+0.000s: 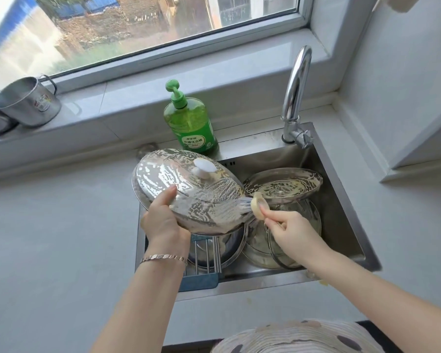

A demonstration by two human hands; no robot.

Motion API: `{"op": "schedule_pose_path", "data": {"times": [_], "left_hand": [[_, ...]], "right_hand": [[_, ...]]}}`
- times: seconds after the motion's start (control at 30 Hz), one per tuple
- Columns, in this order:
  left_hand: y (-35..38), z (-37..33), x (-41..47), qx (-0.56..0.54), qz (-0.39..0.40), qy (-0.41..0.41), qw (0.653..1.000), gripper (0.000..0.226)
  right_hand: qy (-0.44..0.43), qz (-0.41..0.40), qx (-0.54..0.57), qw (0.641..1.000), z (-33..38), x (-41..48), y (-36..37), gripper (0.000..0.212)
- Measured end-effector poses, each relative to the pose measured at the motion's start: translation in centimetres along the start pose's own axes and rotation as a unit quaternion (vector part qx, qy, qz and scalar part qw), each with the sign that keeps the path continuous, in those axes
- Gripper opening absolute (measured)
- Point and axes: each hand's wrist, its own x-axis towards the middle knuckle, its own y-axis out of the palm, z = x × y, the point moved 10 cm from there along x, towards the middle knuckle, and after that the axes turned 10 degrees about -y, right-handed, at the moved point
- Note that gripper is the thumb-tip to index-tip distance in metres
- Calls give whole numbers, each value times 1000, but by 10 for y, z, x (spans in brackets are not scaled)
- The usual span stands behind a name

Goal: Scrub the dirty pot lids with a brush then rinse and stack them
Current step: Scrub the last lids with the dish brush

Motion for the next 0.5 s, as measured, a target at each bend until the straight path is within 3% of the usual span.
{"op": "schedule_pose_path", "data": {"times": [0.13,0.27,0.43,0.5], "left_hand": [[-7,2,-1,-29,-53,-8,998,18],[-12,8,-3,-60,-86,-21,994,20],[-14,8,-1,-55,-92,-9,994,17],[-15,9,4,-45,-70,-36,996,14]], "right_hand": [[-132,33,18,991,53,-25,30,36],[-88,-24,-38,995,38,-3,13,36],[-185,39,-65,980,70,-22,35,42],[-135,15,-68,988,46,-7,14,39]]}}
